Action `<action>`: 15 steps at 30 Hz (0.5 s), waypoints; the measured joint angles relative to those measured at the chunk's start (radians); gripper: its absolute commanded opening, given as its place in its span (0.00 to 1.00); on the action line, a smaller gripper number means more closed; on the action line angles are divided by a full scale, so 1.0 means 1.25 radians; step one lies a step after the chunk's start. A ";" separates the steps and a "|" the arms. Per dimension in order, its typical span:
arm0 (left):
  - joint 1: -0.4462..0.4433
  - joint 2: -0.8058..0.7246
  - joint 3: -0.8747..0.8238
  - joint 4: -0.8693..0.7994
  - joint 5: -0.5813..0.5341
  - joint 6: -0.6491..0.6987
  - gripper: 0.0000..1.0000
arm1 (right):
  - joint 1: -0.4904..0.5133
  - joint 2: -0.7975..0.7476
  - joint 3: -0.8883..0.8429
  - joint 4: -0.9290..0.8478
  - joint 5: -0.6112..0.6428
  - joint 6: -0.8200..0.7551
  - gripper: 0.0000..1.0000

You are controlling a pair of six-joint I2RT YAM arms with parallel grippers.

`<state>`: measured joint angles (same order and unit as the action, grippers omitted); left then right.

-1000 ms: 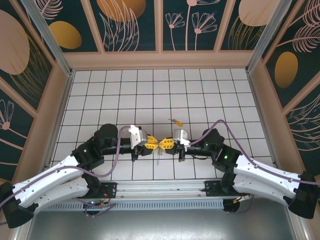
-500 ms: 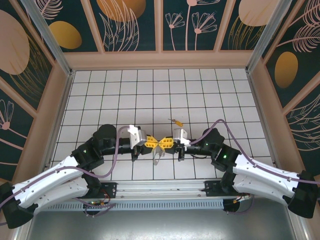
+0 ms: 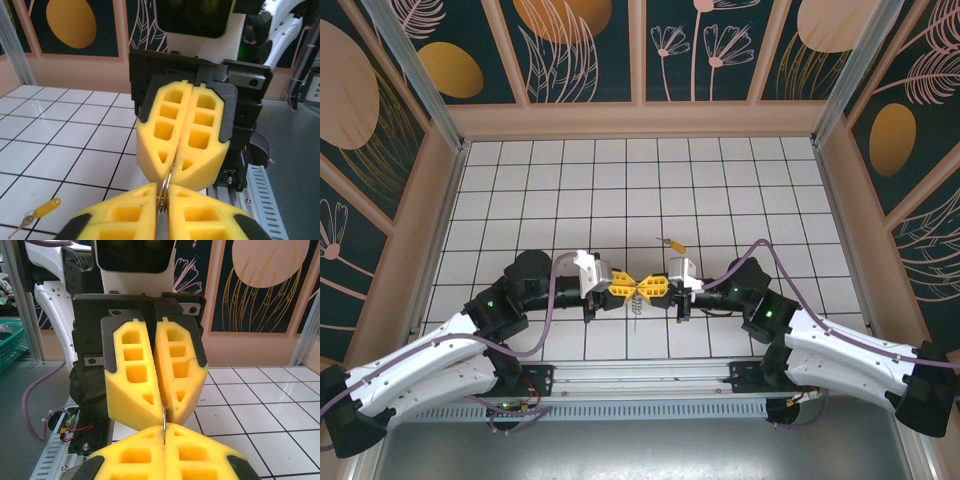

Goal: Put the keys on the keyring

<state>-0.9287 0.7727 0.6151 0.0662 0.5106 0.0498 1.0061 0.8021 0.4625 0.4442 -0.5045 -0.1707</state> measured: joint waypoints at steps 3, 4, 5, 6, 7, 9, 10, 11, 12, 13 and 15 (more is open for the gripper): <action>0.001 -0.002 -0.006 0.006 0.004 -0.002 0.00 | -0.001 0.000 -0.003 0.004 -0.003 0.004 0.00; 0.001 -0.003 -0.007 0.008 0.004 -0.002 0.00 | -0.001 0.001 -0.003 0.005 -0.004 0.005 0.09; 0.001 -0.005 -0.008 0.009 0.004 -0.002 0.00 | -0.001 0.001 -0.003 0.007 -0.004 0.009 0.19; 0.001 -0.007 -0.009 0.012 0.005 -0.002 0.00 | -0.001 0.001 -0.003 0.011 -0.002 0.012 0.29; 0.000 -0.008 -0.009 0.014 0.008 -0.002 0.00 | -0.001 0.001 -0.003 0.015 0.001 0.015 0.37; 0.000 -0.011 -0.014 0.016 0.003 -0.002 0.00 | 0.000 0.000 -0.004 0.025 0.004 0.021 0.46; 0.000 -0.013 -0.018 0.016 -0.001 -0.002 0.00 | 0.003 -0.005 -0.005 0.025 0.005 0.024 0.52; 0.000 -0.016 -0.023 0.016 -0.005 -0.002 0.00 | 0.004 -0.013 -0.006 0.023 0.008 0.027 0.62; 0.000 -0.020 -0.029 0.016 -0.010 -0.002 0.00 | 0.005 -0.024 -0.009 0.018 0.015 0.031 0.72; 0.000 -0.025 -0.034 0.016 -0.015 -0.002 0.00 | 0.004 -0.039 -0.012 0.013 0.026 0.035 0.75; 0.000 -0.028 -0.038 0.016 -0.023 -0.002 0.00 | 0.004 -0.066 -0.013 -0.002 0.046 0.040 0.76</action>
<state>-0.9287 0.7376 0.5674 0.0860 0.4816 0.0475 1.0115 0.7200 0.4458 0.4419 -0.4465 -0.1207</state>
